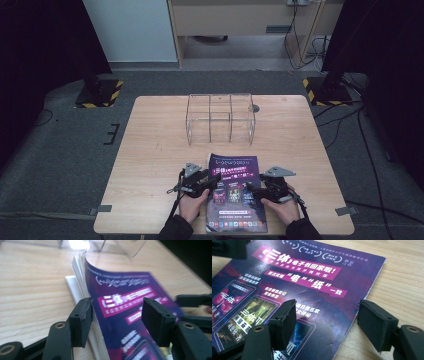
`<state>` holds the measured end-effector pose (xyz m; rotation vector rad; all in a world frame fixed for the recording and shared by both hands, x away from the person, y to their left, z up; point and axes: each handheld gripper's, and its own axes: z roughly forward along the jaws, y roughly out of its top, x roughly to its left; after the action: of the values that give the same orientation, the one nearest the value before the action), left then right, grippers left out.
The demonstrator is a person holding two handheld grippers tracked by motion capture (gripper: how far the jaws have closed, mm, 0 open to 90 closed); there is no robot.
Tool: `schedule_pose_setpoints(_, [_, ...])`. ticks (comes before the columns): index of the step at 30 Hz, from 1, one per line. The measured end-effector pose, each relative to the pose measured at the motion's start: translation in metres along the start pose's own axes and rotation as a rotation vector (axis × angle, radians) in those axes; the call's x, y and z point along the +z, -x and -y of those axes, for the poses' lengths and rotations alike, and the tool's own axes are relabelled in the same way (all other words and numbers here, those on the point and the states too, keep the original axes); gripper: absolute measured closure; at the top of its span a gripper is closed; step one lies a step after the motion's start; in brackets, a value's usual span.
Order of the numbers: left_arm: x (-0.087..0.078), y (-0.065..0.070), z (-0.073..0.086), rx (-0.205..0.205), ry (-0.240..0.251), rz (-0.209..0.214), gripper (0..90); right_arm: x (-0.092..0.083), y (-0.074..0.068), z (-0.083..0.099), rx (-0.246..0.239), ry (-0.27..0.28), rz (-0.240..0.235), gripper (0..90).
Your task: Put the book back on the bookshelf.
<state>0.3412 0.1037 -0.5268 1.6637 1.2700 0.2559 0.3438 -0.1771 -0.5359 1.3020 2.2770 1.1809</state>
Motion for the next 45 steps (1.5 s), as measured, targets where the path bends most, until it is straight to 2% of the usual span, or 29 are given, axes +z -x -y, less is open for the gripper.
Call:
schedule_pose_setpoints(1, [-0.001, 0.001, 0.0, 0.014, 0.01, 0.011, 40.7, 0.0, 0.0, 0.0, 0.003, 0.001, -0.003, 31.5])
schedule_pose_setpoints(4, [-0.001, 0.001, 0.002, 0.013, 0.015, 0.025, 40.0, 0.0, 0.001, 0.001, 0.003, 0.006, -0.008, 31.5])
schedule_pose_setpoints(7, [-0.003, 0.001, 0.004, -0.01, 0.018, 0.062, 40.0, 0.0, 0.001, 0.001, 0.007, 0.006, -0.011, 31.5])
schedule_pose_setpoints(10, [-0.005, 0.001, 0.004, 0.007, 0.015, 0.089, 40.1, 0.0, 0.001, 0.0, 0.008, 0.009, -0.01, 31.5])
schedule_pose_setpoints(12, [-0.006, 0.002, 0.004, 0.009, 0.005, 0.13, 40.2, 0.0, 0.001, 0.0, 0.004, 0.007, -0.011, 31.5])
schedule_pose_setpoints(14, [-0.006, 0.006, 0.005, 0.033, -0.008, 0.145, 40.1, 0.0, 0.001, 0.0, 0.003, 0.006, -0.012, 31.5])
schedule_pose_setpoints(15, [-0.006, 0.01, 0.006, 0.058, -0.013, 0.13, 38.4, 0.0, 0.001, 0.0, 0.003, 0.006, -0.012, 31.5])
schedule_pose_setpoints(18, [-0.004, 0.009, 0.006, 0.062, -0.018, 0.109, 37.0, 0.0, 0.001, 0.0, 0.004, 0.007, -0.012, 31.5])
schedule_pose_setpoints(22, [0.0, 0.007, 0.005, 0.07, -0.024, 0.106, 36.8, 0.0, 0.001, 0.0, 0.002, 0.007, -0.012, 31.5])
schedule_pose_setpoints(23, [0.002, 0.007, 0.004, 0.08, -0.042, 0.105, 36.8, 0.0, 0.001, 0.0, 0.002, 0.008, -0.012, 31.6])
schedule_pose_setpoints(26, [0.004, 0.006, 0.003, 0.1, -0.041, 0.098, 36.1, 0.0, 0.002, 0.0, 0.0, 0.008, -0.011, 32.0])
schedule_pose_setpoints(28, [0.005, 0.005, 0.002, 0.102, -0.039, 0.097, 36.5, 0.0, 0.002, 0.0, -0.002, 0.008, -0.012, 32.4])
schedule_pose_setpoints(32, [0.009, 0.001, 0.0, 0.104, -0.041, 0.066, 36.8, 0.0, 0.002, 0.0, -0.003, 0.006, -0.015, 32.7])
schedule_pose_setpoints(33, [0.01, 0.0, 0.0, 0.094, -0.045, 0.06, 36.8, 0.0, 0.002, 0.0, -0.002, 0.006, -0.016, 32.8])
schedule_pose_setpoints(34, [0.011, -0.001, -0.001, 0.085, -0.051, 0.062, 38.4, 0.0, 0.002, 0.0, -0.004, 0.005, -0.018, 32.9])
schedule_pose_setpoints(36, [0.012, 0.0, 0.0, 0.093, -0.055, 0.05, 40.8, 0.0, 0.002, 0.0, -0.005, 0.005, -0.018, 32.9])
schedule_pose_setpoints(37, [0.013, 0.004, 0.001, 0.124, -0.059, 0.031, 41.6, 0.0, 0.002, 0.0, -0.004, 0.005, -0.018, 32.9])
schedule_pose_setpoints(38, [0.013, 0.004, 0.001, 0.124, -0.059, 0.031, 42.3, 0.0, 0.002, 0.0, -0.004, 0.005, -0.018, 32.9])
schedule_pose_setpoints(41, [0.012, 0.01, 0.001, 0.149, -0.065, -0.009, 46.2, 0.0, 0.001, 0.0, 0.0, 0.006, -0.016, 32.9])
schedule_pose_setpoints(45, [0.009, 0.009, 0.0, 0.157, -0.077, -0.038, 61.2, 0.001, 0.002, 0.0, 0.008, 0.011, -0.018, 32.6])
